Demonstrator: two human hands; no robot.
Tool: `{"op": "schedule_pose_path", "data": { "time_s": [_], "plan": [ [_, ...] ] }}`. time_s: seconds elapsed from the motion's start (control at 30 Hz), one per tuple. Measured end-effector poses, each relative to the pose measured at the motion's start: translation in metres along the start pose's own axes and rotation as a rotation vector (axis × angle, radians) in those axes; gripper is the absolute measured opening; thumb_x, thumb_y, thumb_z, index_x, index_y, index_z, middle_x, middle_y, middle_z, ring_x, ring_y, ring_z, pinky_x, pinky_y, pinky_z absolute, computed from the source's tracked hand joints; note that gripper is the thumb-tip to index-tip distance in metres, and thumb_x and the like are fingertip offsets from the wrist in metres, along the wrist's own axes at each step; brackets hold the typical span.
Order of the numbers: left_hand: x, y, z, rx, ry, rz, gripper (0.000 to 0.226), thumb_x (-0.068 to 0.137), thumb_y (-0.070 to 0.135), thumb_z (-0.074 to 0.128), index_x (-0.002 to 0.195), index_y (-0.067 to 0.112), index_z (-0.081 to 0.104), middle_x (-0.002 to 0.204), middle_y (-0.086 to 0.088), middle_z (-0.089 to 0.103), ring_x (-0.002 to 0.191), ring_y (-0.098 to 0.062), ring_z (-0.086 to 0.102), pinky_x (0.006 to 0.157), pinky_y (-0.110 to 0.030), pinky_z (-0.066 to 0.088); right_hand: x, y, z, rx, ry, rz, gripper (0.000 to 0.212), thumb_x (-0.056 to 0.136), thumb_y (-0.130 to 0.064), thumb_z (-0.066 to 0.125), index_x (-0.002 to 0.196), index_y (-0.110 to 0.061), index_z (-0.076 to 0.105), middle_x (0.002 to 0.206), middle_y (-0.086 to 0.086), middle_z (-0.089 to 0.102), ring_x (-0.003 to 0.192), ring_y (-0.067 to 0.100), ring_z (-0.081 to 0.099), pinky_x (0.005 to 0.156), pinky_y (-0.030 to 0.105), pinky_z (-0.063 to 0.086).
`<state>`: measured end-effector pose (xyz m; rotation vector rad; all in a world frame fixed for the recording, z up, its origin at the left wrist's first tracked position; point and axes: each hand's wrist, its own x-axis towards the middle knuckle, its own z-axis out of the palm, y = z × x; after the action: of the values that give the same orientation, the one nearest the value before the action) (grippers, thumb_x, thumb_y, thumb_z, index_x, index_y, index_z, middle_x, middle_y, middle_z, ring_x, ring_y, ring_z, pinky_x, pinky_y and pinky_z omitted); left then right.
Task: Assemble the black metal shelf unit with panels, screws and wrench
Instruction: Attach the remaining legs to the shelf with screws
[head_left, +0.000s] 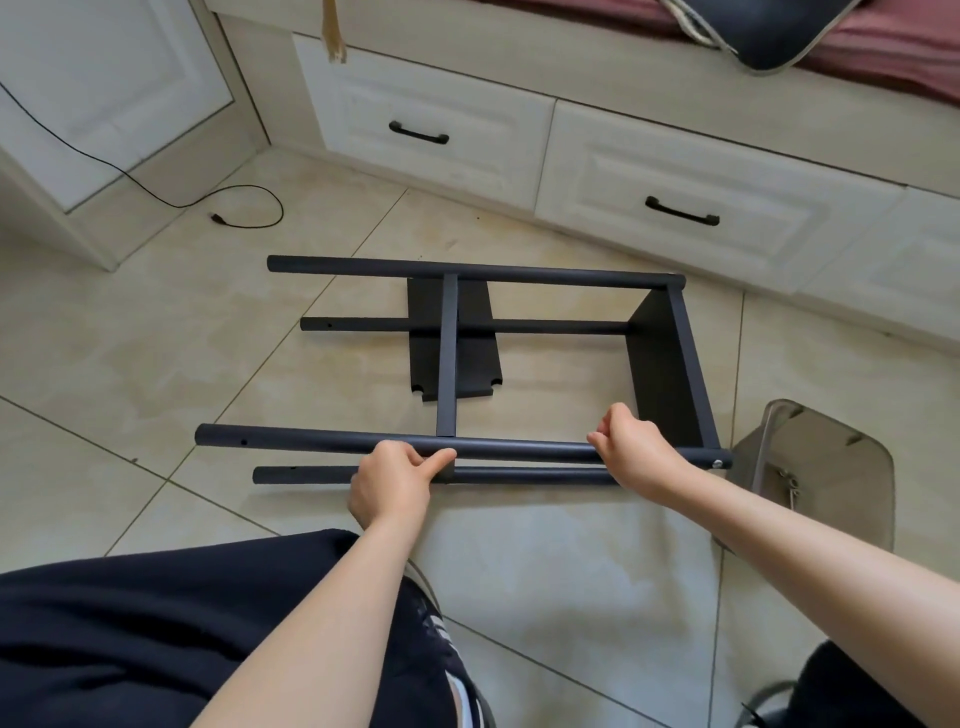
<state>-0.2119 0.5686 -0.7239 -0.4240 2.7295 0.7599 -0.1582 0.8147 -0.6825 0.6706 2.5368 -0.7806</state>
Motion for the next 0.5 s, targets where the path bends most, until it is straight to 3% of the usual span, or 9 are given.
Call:
{"op": "schedule_pose_path", "data": {
  "time_s": [0.1,0.27,0.33,0.4,0.47,0.5],
  "plan": [
    [0.003,0.011,-0.009,0.296,0.037,0.152,0.051,0.081,0.068,0.066,0.067,0.02,0.056,0.062,0.005,0.05,0.054,-0.015,0.045,0.046,-0.025,0.025,0.001,0.0,-0.001,0.0,-0.002,-0.008,0.014,0.104,-0.026,0.045,0.101,-0.012,0.042,0.089,0.007,0.056,0.075,0.017,0.056,0.055,0.024,0.039],
    [0.02,0.023,-0.025,0.687,0.032,0.49,0.053,0.081,0.07,0.064,0.096,0.02,0.052,0.083,0.003,0.053,0.075,-0.02,0.053,0.056,-0.028,0.035,0.001,-0.002,-0.001,-0.019,0.005,-0.019,0.014,0.104,-0.025,0.046,0.102,-0.011,0.042,0.087,0.006,0.055,0.073,0.017,0.055,0.056,0.025,0.04],
    [0.031,0.027,-0.028,0.744,0.032,0.681,0.068,0.079,0.067,0.069,0.124,0.021,0.047,0.108,0.0,0.054,0.094,-0.021,0.054,0.07,-0.029,0.041,0.001,-0.004,-0.001,-0.031,0.013,-0.017,0.016,0.104,-0.025,0.045,0.103,-0.01,0.043,0.091,0.01,0.057,0.075,0.019,0.056,0.063,0.031,0.047],
    [0.044,0.029,-0.031,0.824,-0.007,0.869,0.088,0.079,0.067,0.069,0.147,0.025,0.032,0.139,-0.005,0.045,0.123,-0.026,0.046,0.095,-0.037,0.041,0.002,-0.007,-0.001,-0.048,0.018,-0.007,0.018,0.104,-0.025,0.044,0.106,-0.007,0.044,0.095,0.013,0.057,0.079,0.023,0.058,0.073,0.038,0.053],
    [0.055,0.033,-0.036,0.987,-0.081,1.011,0.095,0.085,0.071,0.059,0.159,0.031,0.015,0.163,-0.007,0.021,0.148,-0.033,0.023,0.117,-0.048,0.025,0.002,-0.009,-0.001,-0.063,0.019,-0.002,0.019,0.104,-0.025,0.044,0.109,-0.006,0.044,0.098,0.014,0.057,0.083,0.024,0.059,0.08,0.042,0.054],
    [0.06,0.035,-0.036,1.077,-0.127,1.068,0.092,0.088,0.073,0.051,0.16,0.031,0.012,0.168,-0.005,0.01,0.154,-0.033,0.01,0.122,-0.052,0.014,0.003,-0.009,-0.001,-0.07,0.02,-0.003,0.019,0.104,-0.025,0.044,0.109,-0.006,0.043,0.098,0.014,0.058,0.083,0.024,0.059,0.081,0.043,0.054]
  ]
}}
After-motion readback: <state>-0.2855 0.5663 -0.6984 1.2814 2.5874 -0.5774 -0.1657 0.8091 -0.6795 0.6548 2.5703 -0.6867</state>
